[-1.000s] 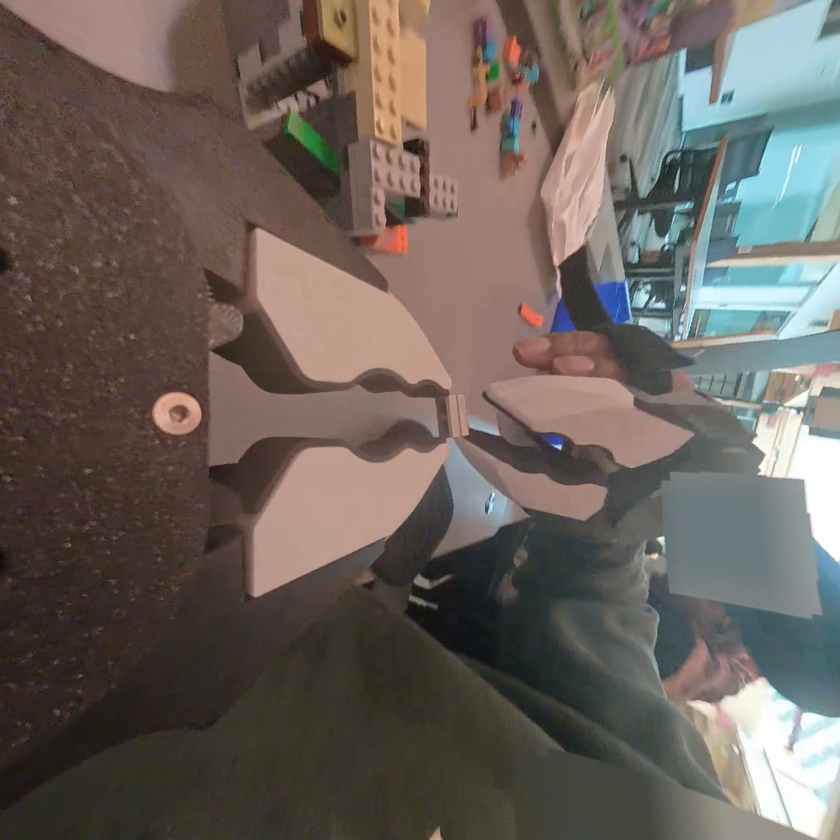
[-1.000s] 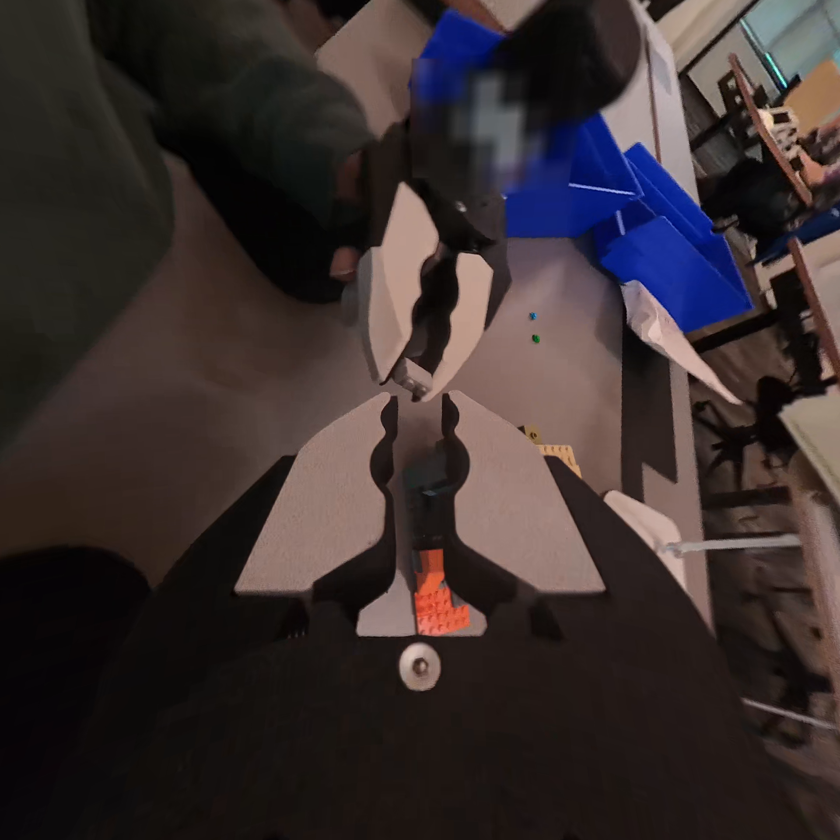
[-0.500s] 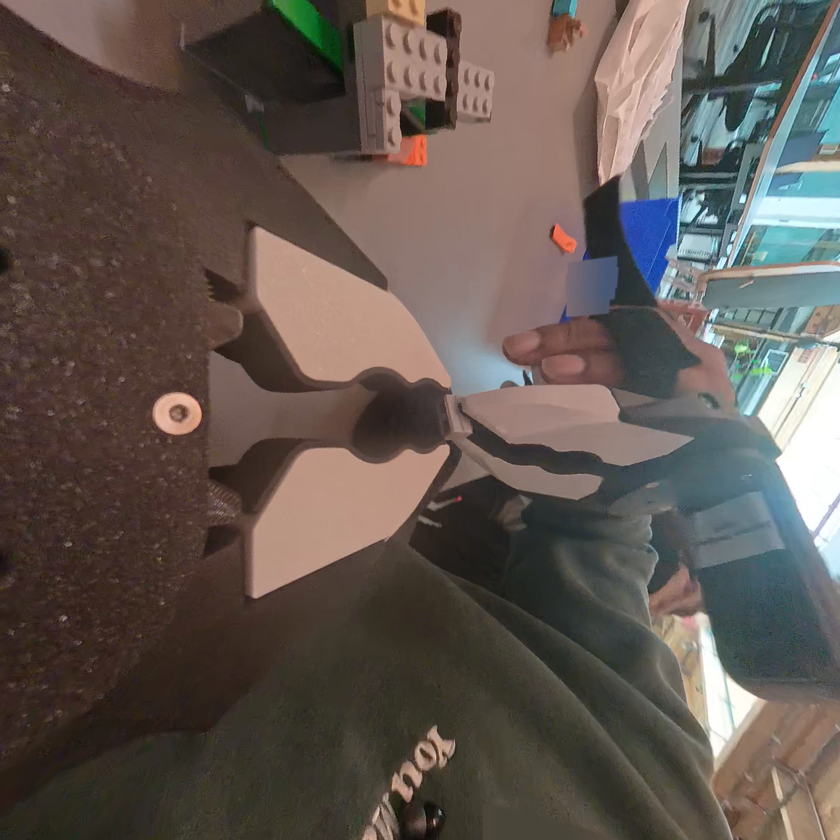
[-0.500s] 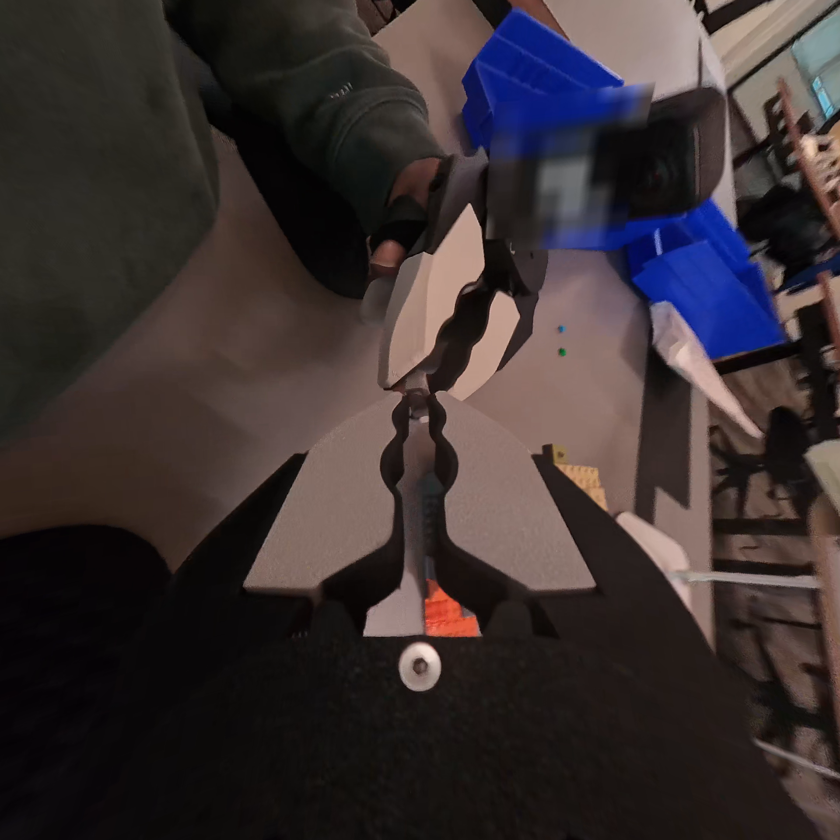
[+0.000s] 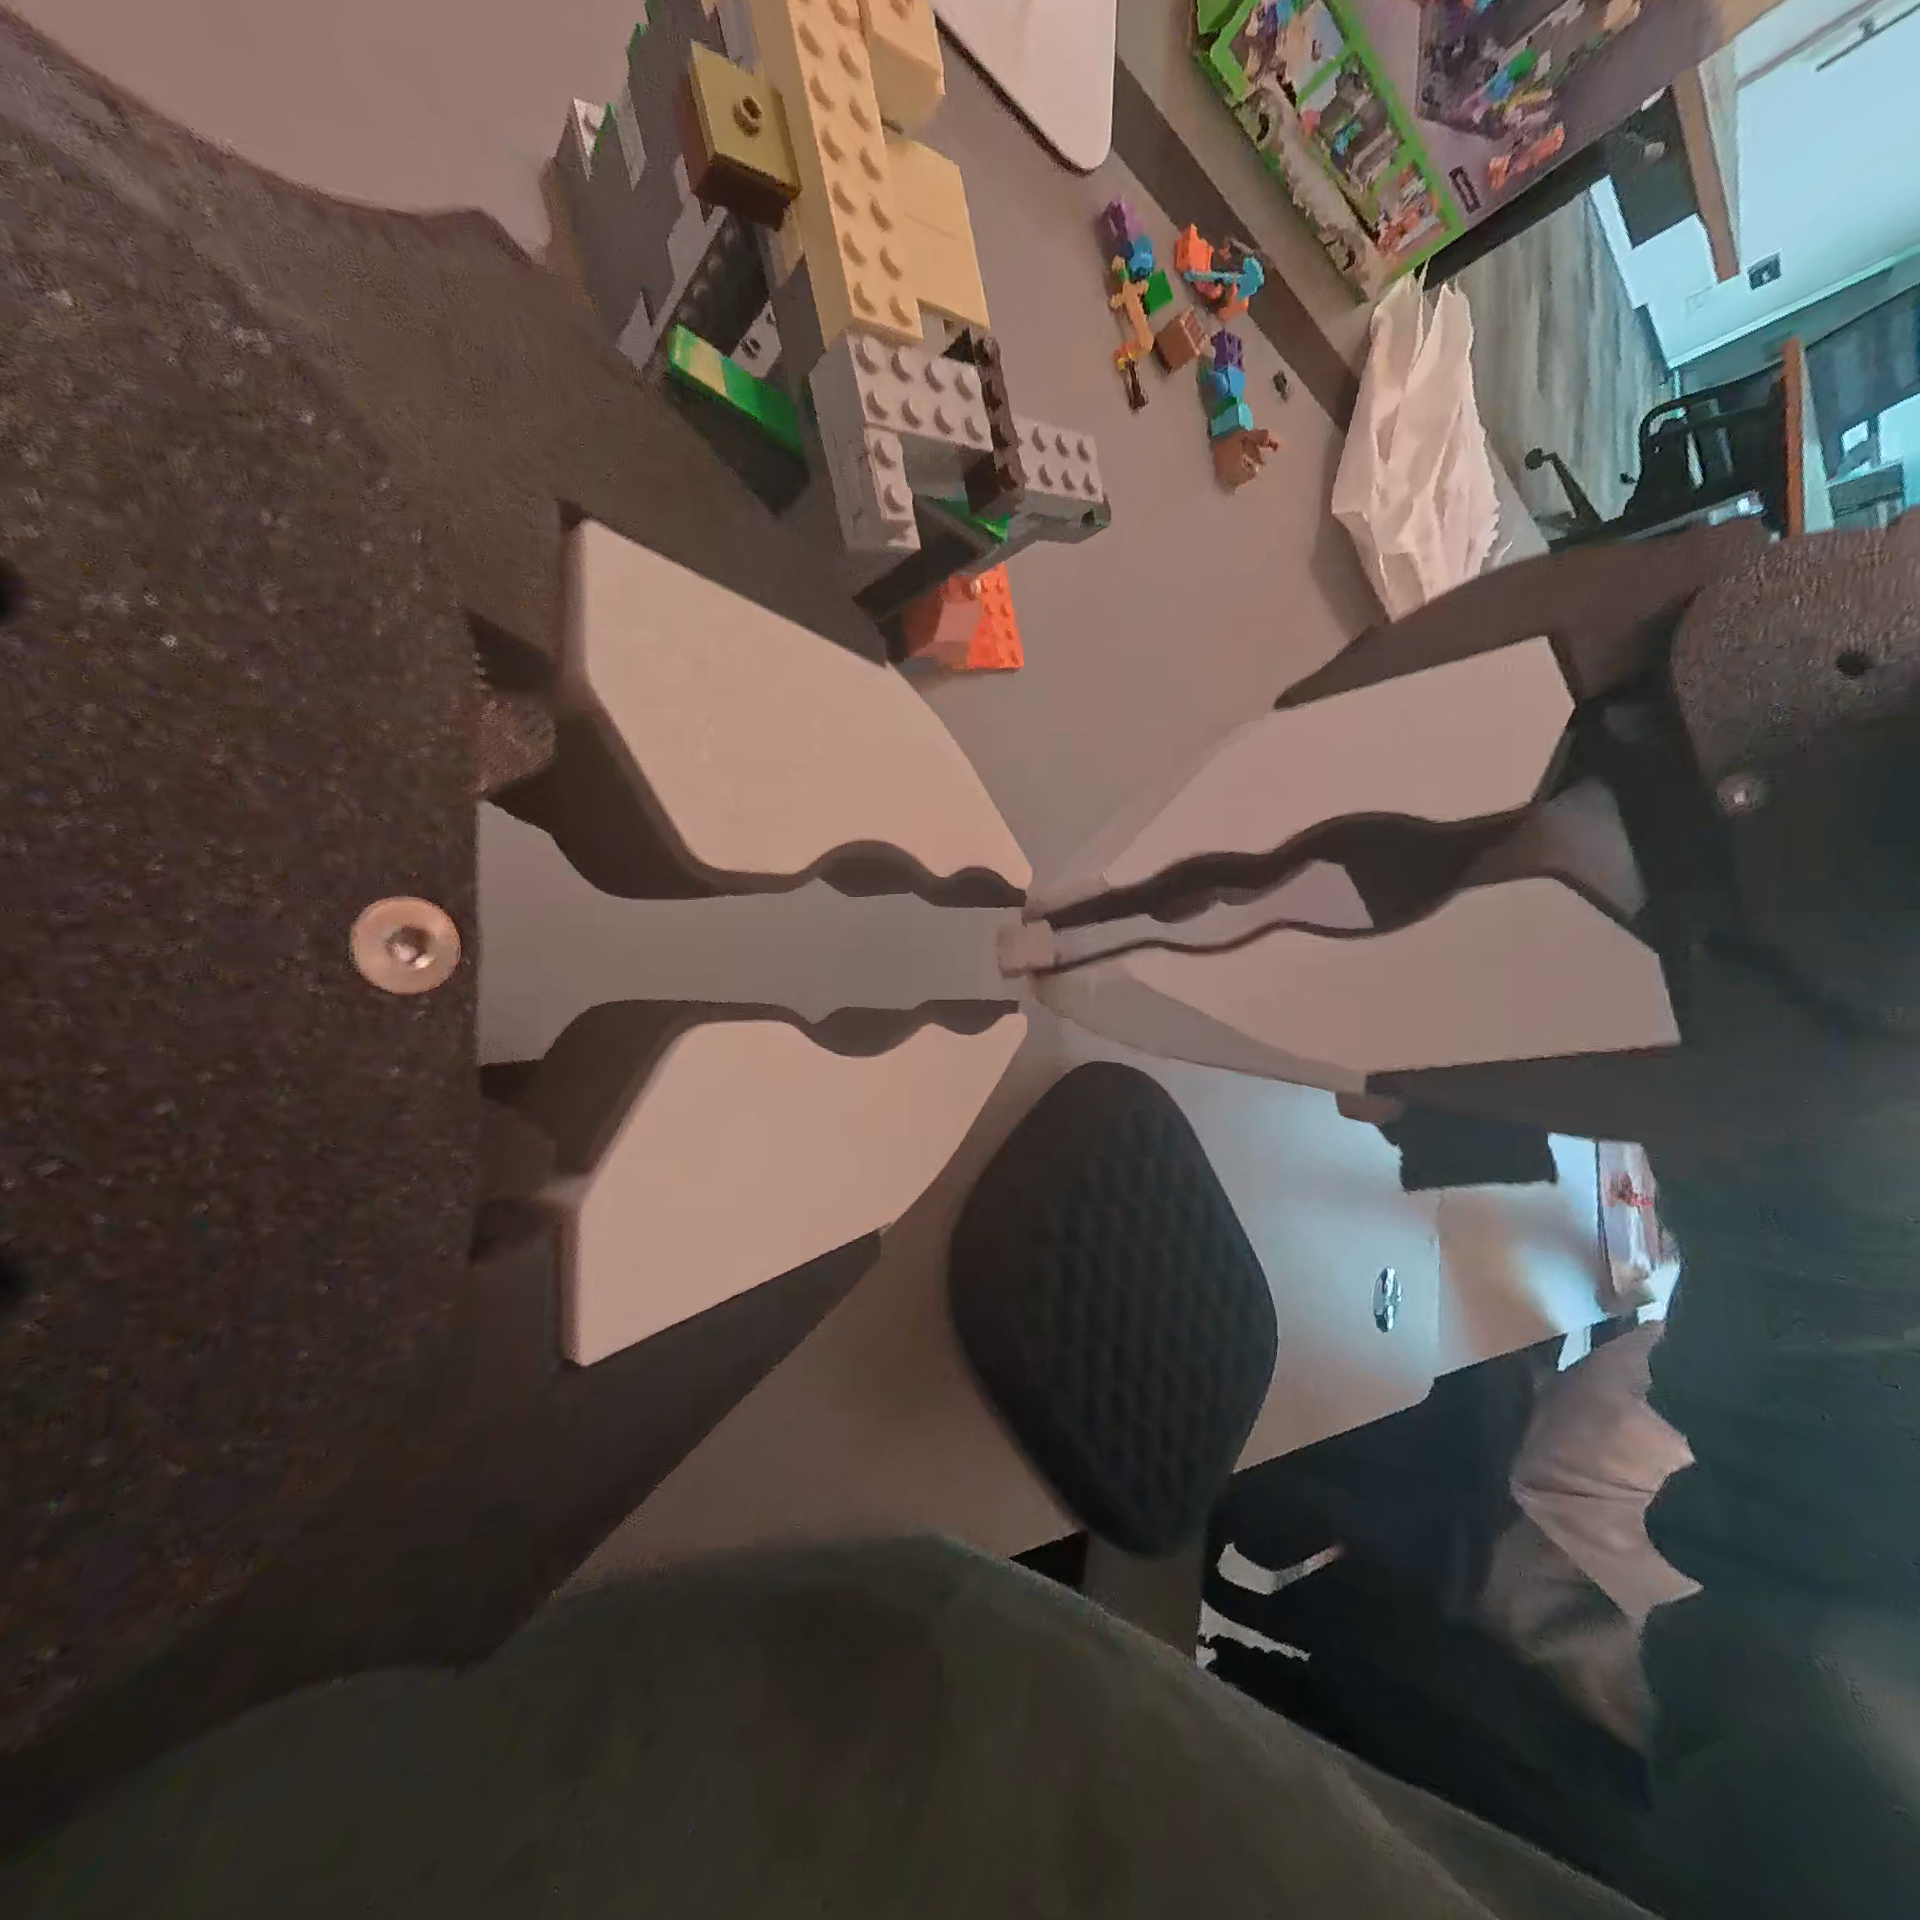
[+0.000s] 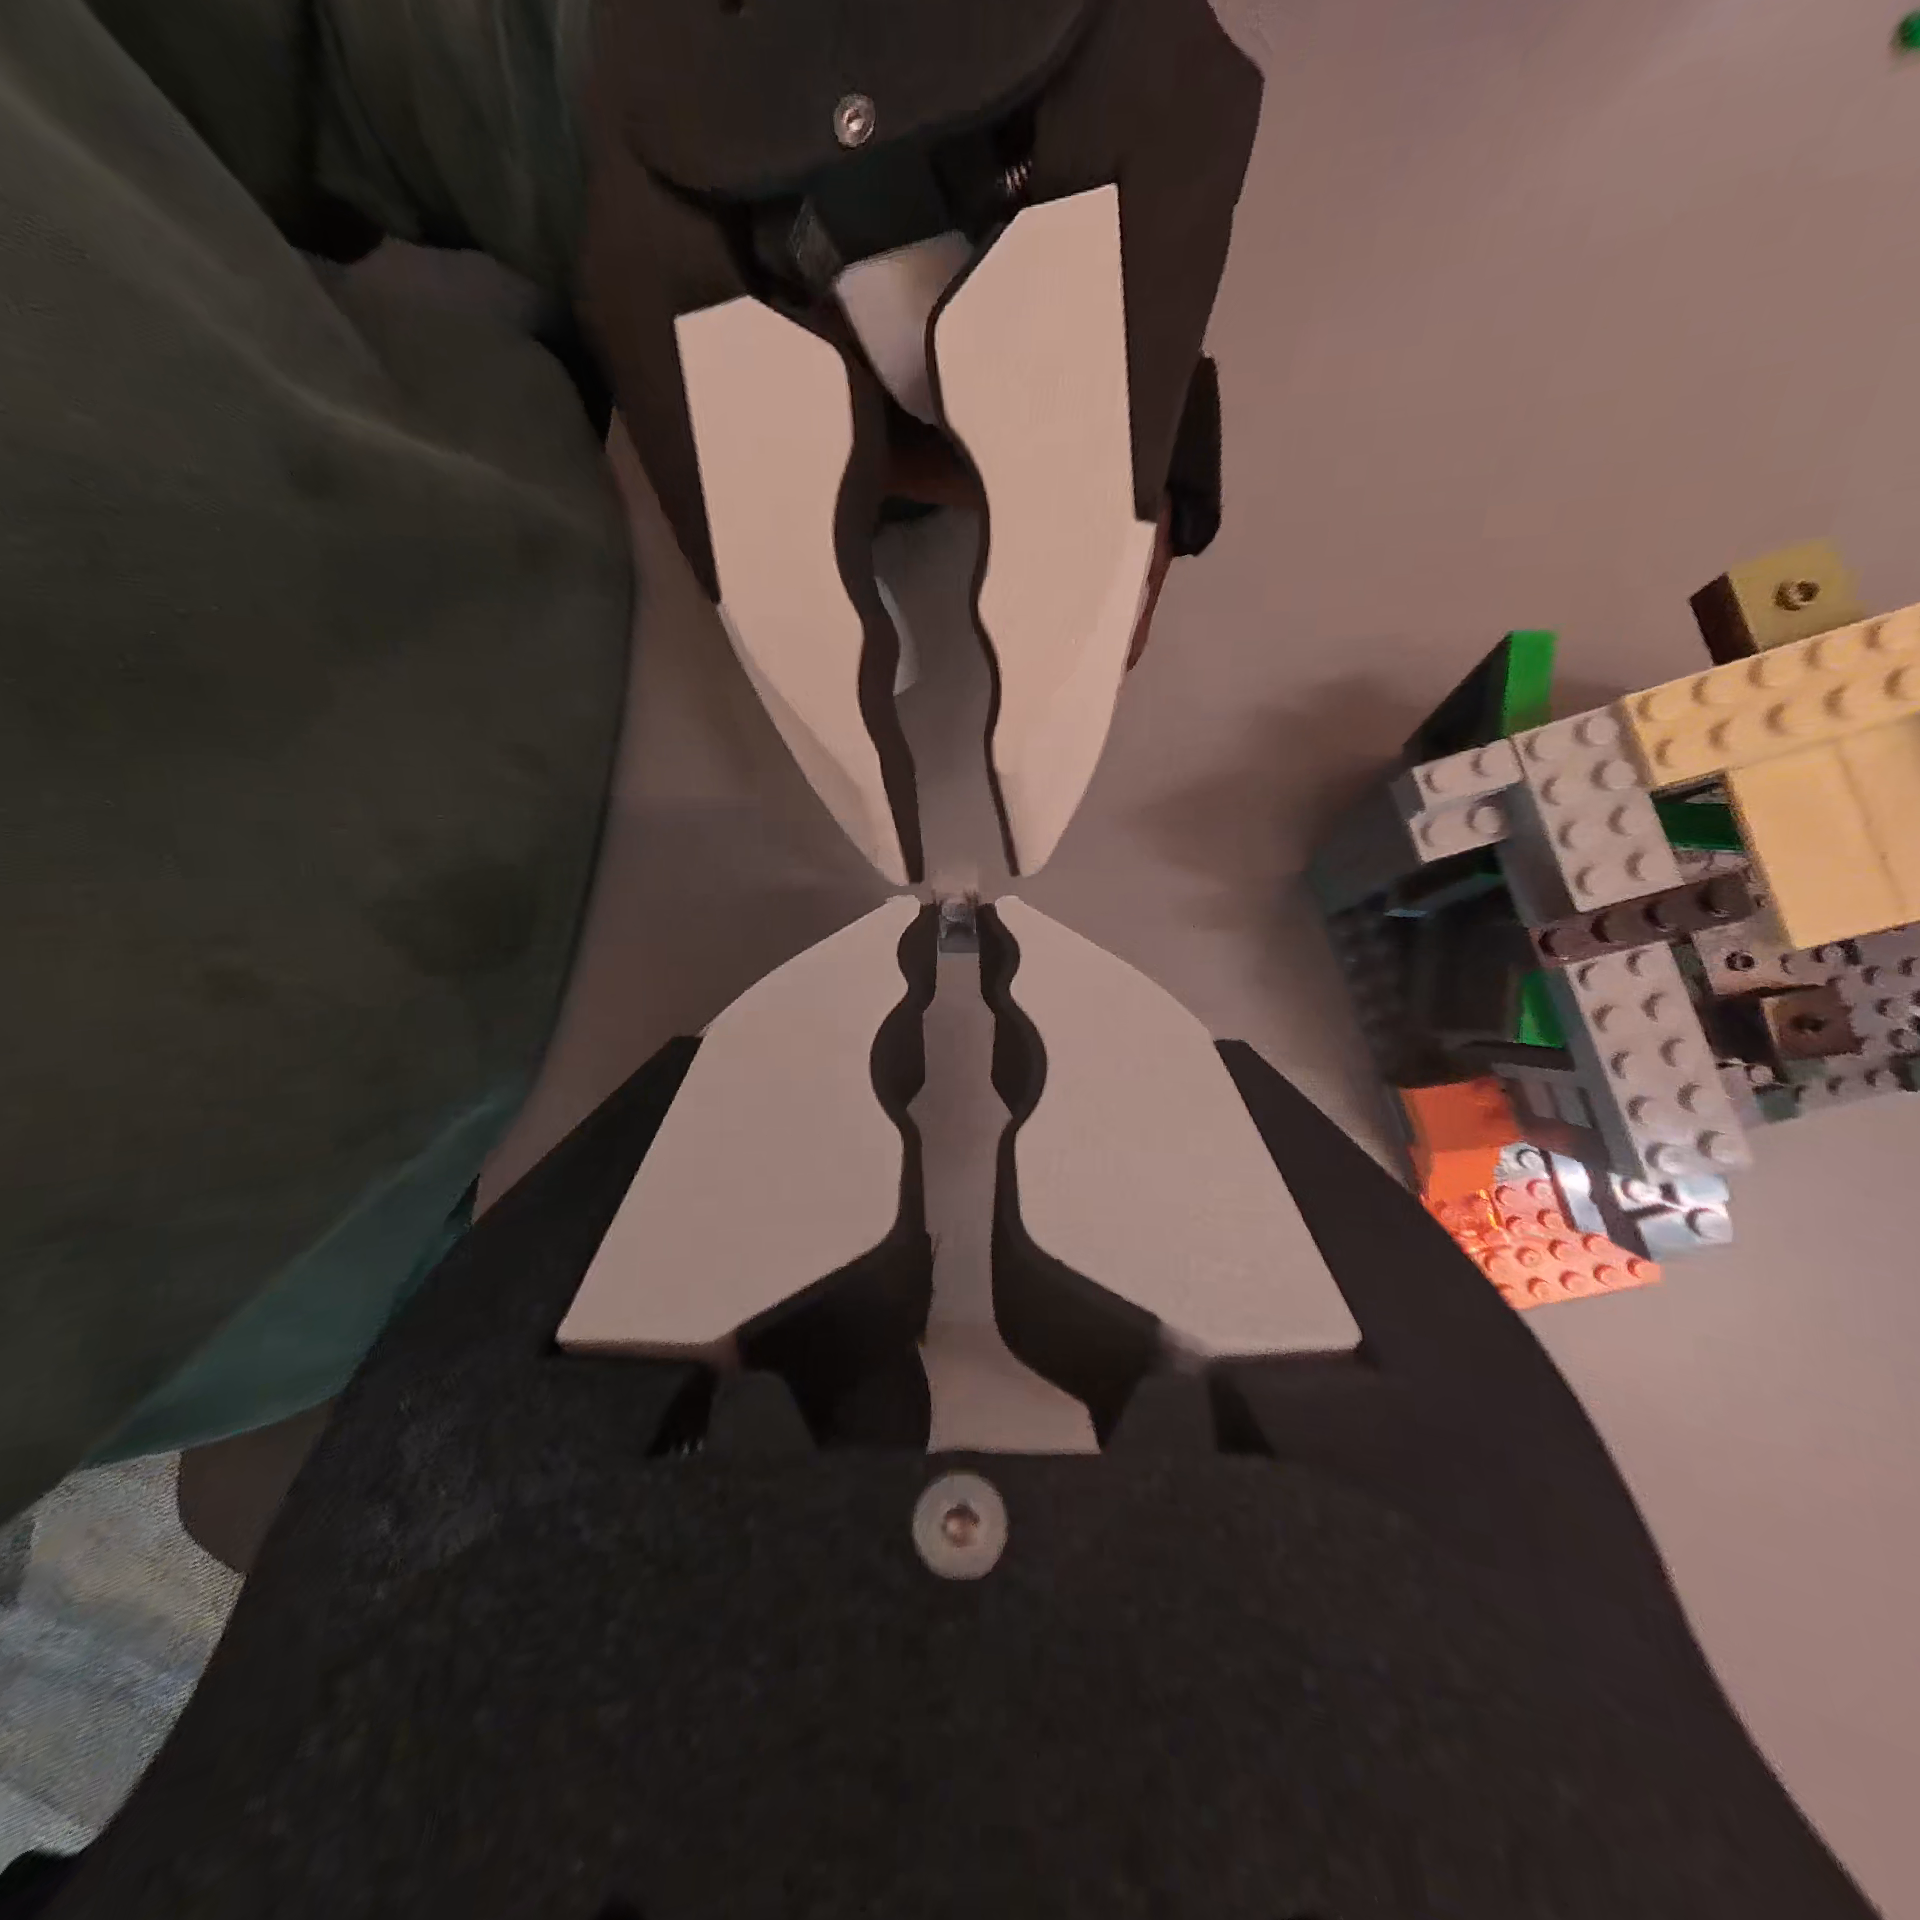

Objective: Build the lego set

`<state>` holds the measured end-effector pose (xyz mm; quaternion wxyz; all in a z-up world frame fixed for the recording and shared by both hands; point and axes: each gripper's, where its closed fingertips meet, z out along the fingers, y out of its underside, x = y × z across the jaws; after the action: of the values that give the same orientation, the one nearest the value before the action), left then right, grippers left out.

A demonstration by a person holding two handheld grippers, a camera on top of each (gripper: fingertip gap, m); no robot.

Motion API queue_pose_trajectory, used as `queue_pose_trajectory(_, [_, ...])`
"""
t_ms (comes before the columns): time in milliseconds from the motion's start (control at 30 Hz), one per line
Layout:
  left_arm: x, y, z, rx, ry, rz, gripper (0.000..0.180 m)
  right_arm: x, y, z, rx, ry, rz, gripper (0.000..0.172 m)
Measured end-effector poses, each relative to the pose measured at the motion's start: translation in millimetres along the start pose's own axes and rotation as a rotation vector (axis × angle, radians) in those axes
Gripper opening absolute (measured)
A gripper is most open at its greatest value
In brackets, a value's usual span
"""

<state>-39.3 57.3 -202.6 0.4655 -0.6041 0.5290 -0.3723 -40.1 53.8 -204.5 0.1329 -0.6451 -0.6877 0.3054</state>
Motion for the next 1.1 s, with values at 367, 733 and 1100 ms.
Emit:
queue_pose_trajectory(367, [-9,-15,-14,0.150,0.085,-0.234,0.008,7,-15,-9,0.164,-0.089,0.103,0.013])
queue_pose_trajectory(733, [-17,-27,-22,0.261,0.123,-0.341,0.007,11,-33,-14,0.298,-0.051,0.085,0.015])
queue_pose_trajectory(1100, [-47,-8,-25,0.168,-0.114,-0.208,0.017,48,-23,-17,0.072,0.152,-0.076,0.007])
